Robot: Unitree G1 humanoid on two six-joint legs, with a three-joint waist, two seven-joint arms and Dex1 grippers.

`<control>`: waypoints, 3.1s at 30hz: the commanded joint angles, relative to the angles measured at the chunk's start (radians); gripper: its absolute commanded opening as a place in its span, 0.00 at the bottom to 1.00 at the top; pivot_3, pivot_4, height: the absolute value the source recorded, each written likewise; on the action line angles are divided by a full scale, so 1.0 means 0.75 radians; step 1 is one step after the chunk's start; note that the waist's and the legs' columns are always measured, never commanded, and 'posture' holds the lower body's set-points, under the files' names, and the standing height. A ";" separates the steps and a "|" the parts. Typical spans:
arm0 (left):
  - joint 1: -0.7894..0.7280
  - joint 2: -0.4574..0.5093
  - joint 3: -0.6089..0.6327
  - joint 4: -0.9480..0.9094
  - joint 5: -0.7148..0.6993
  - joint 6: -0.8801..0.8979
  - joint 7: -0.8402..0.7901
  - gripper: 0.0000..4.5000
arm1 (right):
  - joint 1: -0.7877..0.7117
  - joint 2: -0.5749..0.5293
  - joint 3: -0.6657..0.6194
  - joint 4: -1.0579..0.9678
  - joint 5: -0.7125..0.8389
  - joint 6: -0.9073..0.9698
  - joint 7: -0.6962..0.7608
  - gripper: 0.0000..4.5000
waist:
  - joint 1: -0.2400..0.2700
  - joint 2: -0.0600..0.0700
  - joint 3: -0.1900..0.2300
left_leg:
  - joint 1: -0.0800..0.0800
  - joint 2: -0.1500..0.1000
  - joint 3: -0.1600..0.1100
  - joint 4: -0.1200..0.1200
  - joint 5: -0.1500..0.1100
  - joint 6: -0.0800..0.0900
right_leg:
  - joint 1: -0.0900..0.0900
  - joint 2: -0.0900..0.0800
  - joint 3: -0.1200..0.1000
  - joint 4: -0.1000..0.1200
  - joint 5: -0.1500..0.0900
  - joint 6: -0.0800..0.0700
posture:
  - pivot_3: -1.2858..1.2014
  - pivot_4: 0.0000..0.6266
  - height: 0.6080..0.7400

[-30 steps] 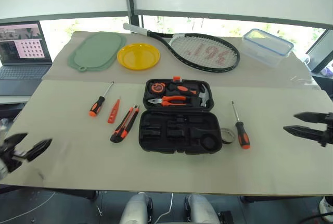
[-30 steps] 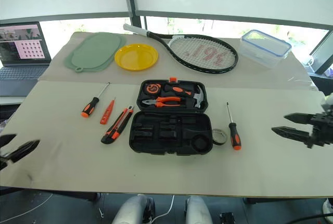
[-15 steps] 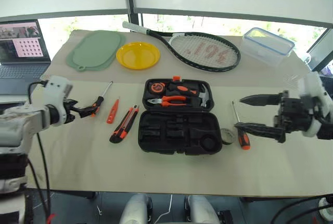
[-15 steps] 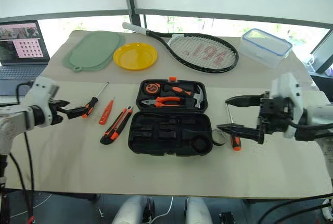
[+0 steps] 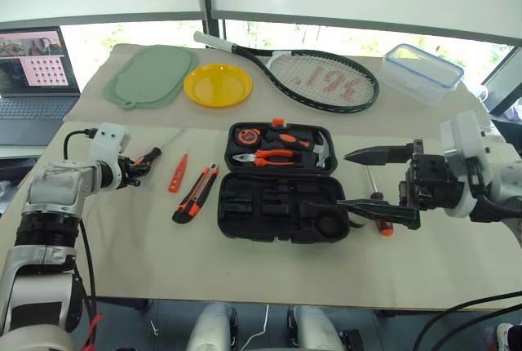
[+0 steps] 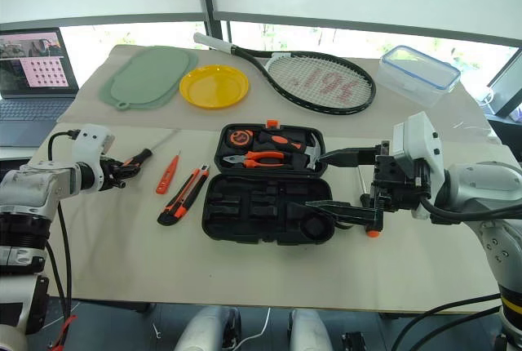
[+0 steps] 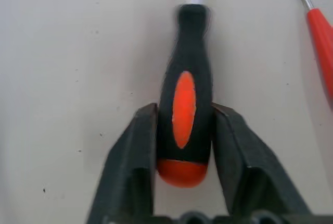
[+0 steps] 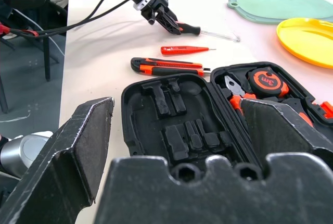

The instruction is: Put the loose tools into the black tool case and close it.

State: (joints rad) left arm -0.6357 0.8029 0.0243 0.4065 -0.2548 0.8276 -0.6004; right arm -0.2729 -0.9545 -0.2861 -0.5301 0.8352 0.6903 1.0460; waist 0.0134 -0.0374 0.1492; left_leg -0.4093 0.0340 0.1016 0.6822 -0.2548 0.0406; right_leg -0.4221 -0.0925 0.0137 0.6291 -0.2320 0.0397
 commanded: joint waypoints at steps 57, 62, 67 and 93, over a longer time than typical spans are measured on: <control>-0.400 -0.370 -0.592 0.016 0.484 -0.900 -0.914 0.19 | 0.532 0.115 -0.278 -0.170 -0.141 -0.061 -0.349 1.00 | -0.001 -0.005 0.001 | -0.017 -0.002 -0.012 0.023 -0.004 0.008 | -0.001 0.002 -0.004 -0.001 0.004 0.009 | 0.52 0.24 0.99; -0.415 -0.380 -0.586 0.077 0.497 -0.930 -0.917 0.19 | 0.535 0.117 -0.281 -0.176 -0.137 -0.059 -0.352 1.00 | 0.003 -0.005 0.001 | -0.017 -0.003 -0.012 0.024 -0.004 0.008 | 0.000 0.001 -0.004 -0.001 0.004 0.009 | 0.52 0.24 0.99; -0.408 -0.388 -0.587 0.053 0.476 -0.947 -0.961 0.19 | 0.524 0.123 -0.271 -0.162 -0.140 -0.063 -0.357 1.00 | 0.002 -0.005 0.001 | -0.017 -0.002 -0.012 0.024 -0.004 0.008 | 0.000 0.001 -0.004 0.000 0.004 0.009 | 0.52 0.24 0.99; -0.427 -0.404 -0.559 -0.043 0.443 -0.822 -1.027 0.80 | 0.559 0.142 -0.264 -0.167 -0.152 -0.075 -0.345 1.00 | 0.005 -0.005 0.001 | -0.018 -0.002 -0.014 0.028 -0.004 0.008 | 0.000 0.001 -0.005 0.002 0.004 0.009 | 0.52 0.24 0.99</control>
State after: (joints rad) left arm -0.9264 0.5009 -0.4245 0.4193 0.0979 0.2037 -1.3671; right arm 0.1433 -0.8477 -0.4572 -0.6393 0.7252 0.6612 0.7847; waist 0.0170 -0.0412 0.1502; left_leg -0.4229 0.0322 0.0914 0.7031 -0.2577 0.0466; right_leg -0.4219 -0.0916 0.0104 0.6305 -0.2291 0.0466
